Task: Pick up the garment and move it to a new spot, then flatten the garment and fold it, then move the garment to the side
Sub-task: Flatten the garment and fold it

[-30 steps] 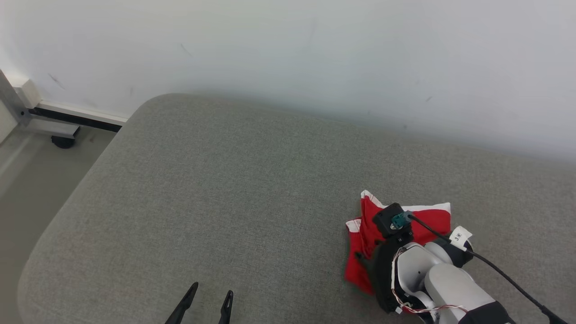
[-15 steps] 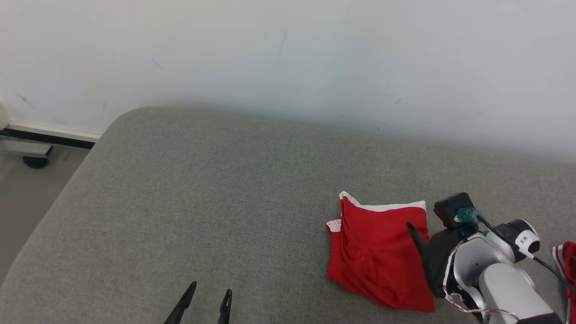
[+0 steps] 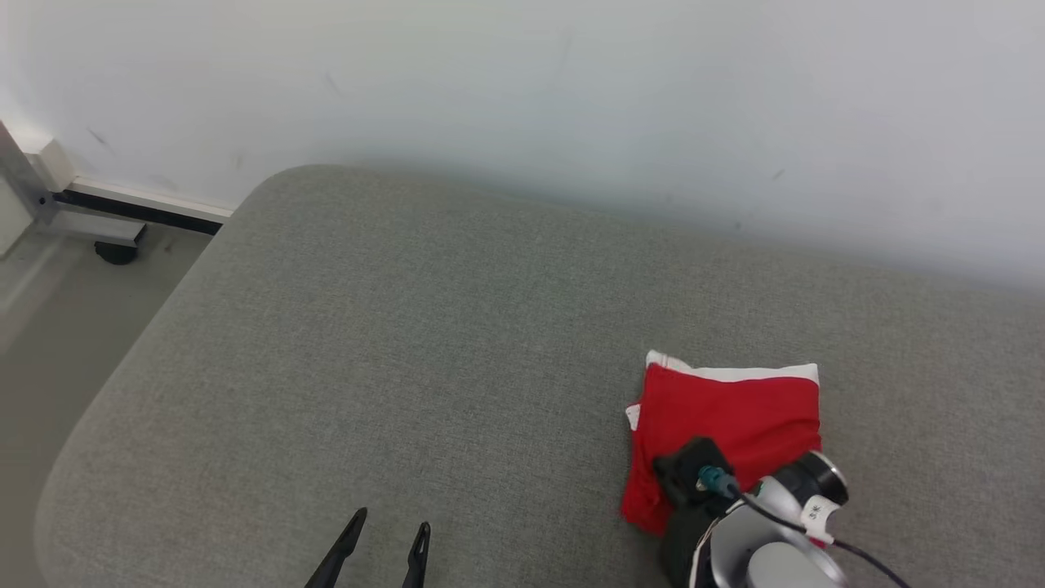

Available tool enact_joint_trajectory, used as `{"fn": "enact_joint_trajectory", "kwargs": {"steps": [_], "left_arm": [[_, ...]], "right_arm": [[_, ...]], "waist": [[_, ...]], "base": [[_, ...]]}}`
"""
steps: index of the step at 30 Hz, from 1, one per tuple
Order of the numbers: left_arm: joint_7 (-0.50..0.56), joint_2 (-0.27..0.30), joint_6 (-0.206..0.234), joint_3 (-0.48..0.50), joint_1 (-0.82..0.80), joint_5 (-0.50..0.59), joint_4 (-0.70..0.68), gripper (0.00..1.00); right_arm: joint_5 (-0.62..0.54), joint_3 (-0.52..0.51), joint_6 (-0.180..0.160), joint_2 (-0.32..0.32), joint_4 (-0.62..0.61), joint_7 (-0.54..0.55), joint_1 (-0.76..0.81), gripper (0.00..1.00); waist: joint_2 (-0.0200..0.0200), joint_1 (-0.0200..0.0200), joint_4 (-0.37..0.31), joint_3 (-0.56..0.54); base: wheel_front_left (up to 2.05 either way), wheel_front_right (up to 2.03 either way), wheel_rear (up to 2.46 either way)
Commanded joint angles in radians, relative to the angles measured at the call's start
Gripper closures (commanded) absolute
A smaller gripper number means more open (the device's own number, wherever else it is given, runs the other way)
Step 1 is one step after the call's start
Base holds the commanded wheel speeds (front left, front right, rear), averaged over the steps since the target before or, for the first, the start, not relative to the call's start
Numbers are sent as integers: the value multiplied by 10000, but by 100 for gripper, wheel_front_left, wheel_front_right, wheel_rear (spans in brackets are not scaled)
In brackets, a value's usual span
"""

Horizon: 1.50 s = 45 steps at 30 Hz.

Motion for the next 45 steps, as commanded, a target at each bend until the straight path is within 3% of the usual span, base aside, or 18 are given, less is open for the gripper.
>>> {"fn": "enact_joint_trajectory", "kwargs": {"steps": [1,9,13,16,17,22,27,30,37,41,45], "left_arm": [[-72,-10,4,21,14,-116,37,0],[-99,56,68,47,174,-175,54,0],[-119,101,87,61,203,-181,43,0],[-130,128,147,101,296,-229,42,0],[-139,135,165,109,322,-238,32,0],[-204,35,267,297,420,-396,-44,0],[-270,-399,459,1072,527,-729,-353,0],[-266,-765,357,1835,705,-753,-690,0],[-264,-1331,-235,3284,880,-370,-467,0],[-265,-1550,-695,4005,1144,24,13,0],[-266,-1626,-852,4504,1429,556,344,0]], "right_arm": [[-7,225,3,157,180,-117,-86,100],[994,2330,3,743,902,-151,161,100],[2024,3298,3,729,357,15,228,100],[2438,3190,3,304,-441,-128,276,97],[2546,2922,3,201,-720,-192,398,0],[2315,820,3,-159,-2379,-853,1503,0],[1993,-1456,3,233,-3983,-1565,3152,0],[1798,-2362,3,491,-4777,-2025,3852,0],[2170,-3658,3,877,-5367,-3113,4590,0],[2097,-3902,3,872,-5255,-3588,4750,0],[1991,-4147,3,705,-4877,-3740,4807,0]], "waist": [[0,-1,98,-64],[0,-1,-91,-280],[0,-1,-337,-407],[0,-1,-584,-553],[0,-1,-665,-593],[0,-1,-1163,-850],[0,-1,-1799,-1063],[0,-1,-2222,-1143],[0,-1,-3044,-1205],[0,-1,-3548,-1232],[0,-1,-3943,-1289]], "base": [[0,0,0],[0,0,0],[0,0,0],[0,0,0],[0,0,0],[0,0,0],[0,0,0],[0,0,0],[0,0,0],[0,0,0],[0,0,0]]}}
